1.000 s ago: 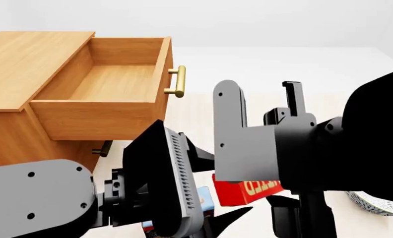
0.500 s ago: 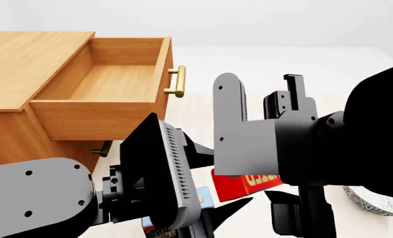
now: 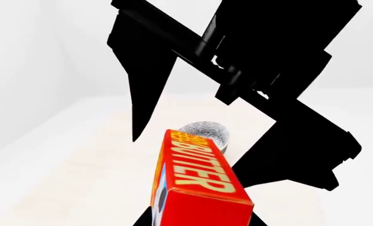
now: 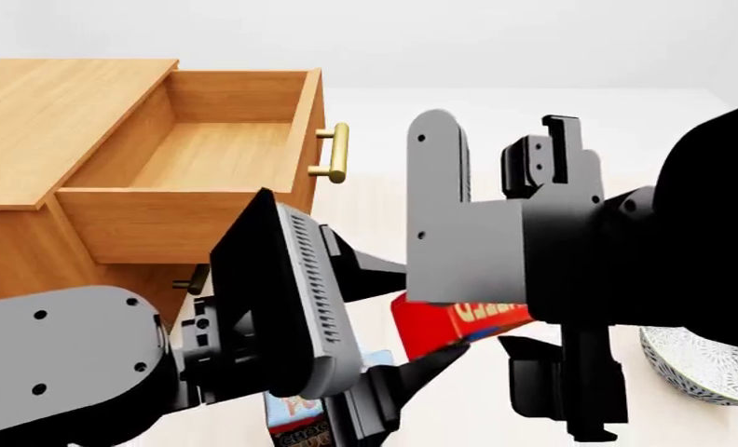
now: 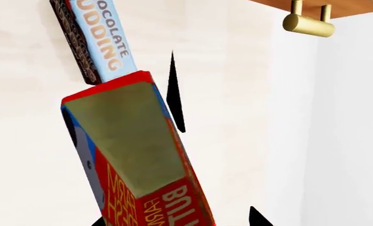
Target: Put the butter at the back in the top drawer of the cabinet and close it.
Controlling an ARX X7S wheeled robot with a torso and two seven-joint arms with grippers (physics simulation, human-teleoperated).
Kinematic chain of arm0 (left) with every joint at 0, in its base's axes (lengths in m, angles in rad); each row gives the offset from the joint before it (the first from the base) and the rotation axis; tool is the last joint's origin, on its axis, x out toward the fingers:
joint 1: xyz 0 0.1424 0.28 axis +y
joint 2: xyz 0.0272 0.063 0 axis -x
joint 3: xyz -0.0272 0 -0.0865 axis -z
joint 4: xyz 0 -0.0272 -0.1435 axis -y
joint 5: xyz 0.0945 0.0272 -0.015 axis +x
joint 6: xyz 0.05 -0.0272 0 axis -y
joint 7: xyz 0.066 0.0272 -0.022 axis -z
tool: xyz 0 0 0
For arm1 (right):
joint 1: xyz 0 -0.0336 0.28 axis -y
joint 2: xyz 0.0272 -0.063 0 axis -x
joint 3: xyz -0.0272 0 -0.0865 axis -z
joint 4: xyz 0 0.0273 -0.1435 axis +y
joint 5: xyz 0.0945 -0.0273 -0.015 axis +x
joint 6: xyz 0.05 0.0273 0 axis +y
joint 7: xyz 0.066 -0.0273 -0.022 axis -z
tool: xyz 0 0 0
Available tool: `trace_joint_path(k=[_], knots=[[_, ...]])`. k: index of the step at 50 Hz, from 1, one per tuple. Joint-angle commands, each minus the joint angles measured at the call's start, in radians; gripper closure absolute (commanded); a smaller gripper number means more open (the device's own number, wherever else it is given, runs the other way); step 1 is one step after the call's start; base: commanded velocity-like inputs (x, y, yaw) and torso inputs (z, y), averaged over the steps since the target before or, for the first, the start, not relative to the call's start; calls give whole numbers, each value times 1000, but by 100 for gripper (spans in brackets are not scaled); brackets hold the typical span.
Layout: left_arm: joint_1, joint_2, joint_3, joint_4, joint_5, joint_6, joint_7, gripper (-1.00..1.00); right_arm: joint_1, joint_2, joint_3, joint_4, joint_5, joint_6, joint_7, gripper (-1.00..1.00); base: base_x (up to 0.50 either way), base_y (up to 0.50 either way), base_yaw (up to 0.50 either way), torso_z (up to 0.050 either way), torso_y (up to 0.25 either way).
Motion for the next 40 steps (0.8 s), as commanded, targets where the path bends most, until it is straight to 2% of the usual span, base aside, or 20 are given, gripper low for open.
trace_joint_path(k=[1,25,40], knots=[[-10,-10,-46,-11,-30,22,-5,100,-4,11,-11,4,-41,-1,-13,-100,0,0,0,0,0],[1,-100,-115,-27,-67,53,28,100,-2,52,-44,7,-110,-3,-73,-100,0,0,0,0,1],[54,-174,-154,8,-75,76,61,100,3,111,-67,20,-222,-3,-158,-100,0,0,0,1,1]])
